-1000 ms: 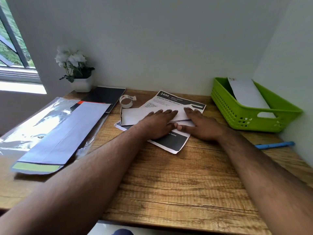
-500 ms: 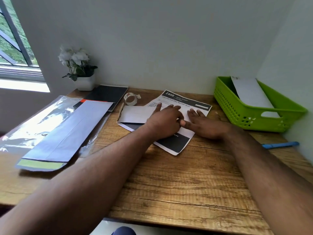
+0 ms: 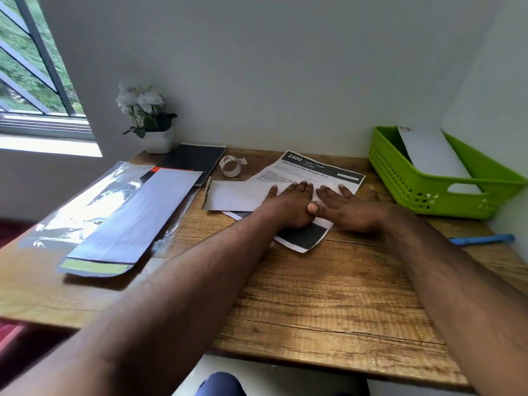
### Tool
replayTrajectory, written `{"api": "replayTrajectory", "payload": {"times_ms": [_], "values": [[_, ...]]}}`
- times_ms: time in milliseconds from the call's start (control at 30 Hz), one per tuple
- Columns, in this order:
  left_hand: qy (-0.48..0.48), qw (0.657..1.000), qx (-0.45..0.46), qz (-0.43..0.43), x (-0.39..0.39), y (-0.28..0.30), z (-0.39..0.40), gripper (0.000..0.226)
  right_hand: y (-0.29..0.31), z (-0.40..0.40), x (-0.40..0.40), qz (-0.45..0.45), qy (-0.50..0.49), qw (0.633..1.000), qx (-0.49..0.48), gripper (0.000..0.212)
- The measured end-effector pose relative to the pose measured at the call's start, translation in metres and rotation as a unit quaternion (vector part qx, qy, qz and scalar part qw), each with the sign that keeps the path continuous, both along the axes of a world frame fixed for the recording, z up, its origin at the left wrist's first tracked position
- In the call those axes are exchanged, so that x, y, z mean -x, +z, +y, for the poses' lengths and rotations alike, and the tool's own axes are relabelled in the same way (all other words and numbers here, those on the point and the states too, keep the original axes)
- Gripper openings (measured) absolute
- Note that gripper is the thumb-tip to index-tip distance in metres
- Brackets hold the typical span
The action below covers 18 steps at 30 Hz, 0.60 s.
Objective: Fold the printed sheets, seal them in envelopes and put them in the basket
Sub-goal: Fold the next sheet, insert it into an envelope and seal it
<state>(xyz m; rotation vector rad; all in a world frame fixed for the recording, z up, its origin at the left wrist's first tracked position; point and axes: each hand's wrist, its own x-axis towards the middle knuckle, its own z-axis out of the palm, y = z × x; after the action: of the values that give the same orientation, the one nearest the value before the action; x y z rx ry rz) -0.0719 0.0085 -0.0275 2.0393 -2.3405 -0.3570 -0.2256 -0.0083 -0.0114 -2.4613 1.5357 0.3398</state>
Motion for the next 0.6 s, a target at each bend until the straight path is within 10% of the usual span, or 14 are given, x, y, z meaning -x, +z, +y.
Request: {"api": "replayTrajectory", "payload": {"times_ms": [333, 467, 600], "values": [[0.129, 0.973, 0.029, -0.188, -0.055, 0.01, 0.023, 0.058, -0.006, 0.0, 0.003, 0.007, -0.002, 0.997, 0.075, 0.097], [0.111, 0.979, 0.026, -0.168, -0.048, 0.011, 0.021, 0.054, -0.011, -0.005, -0.013, -0.042, 0.054, 0.976, 0.207, 0.064], [0.115, 0.985, 0.04, -0.123, -0.048, 0.012, 0.021, 0.055, -0.021, -0.008, -0.025, -0.118, 0.066, 0.985, 0.107, 0.058]]}}
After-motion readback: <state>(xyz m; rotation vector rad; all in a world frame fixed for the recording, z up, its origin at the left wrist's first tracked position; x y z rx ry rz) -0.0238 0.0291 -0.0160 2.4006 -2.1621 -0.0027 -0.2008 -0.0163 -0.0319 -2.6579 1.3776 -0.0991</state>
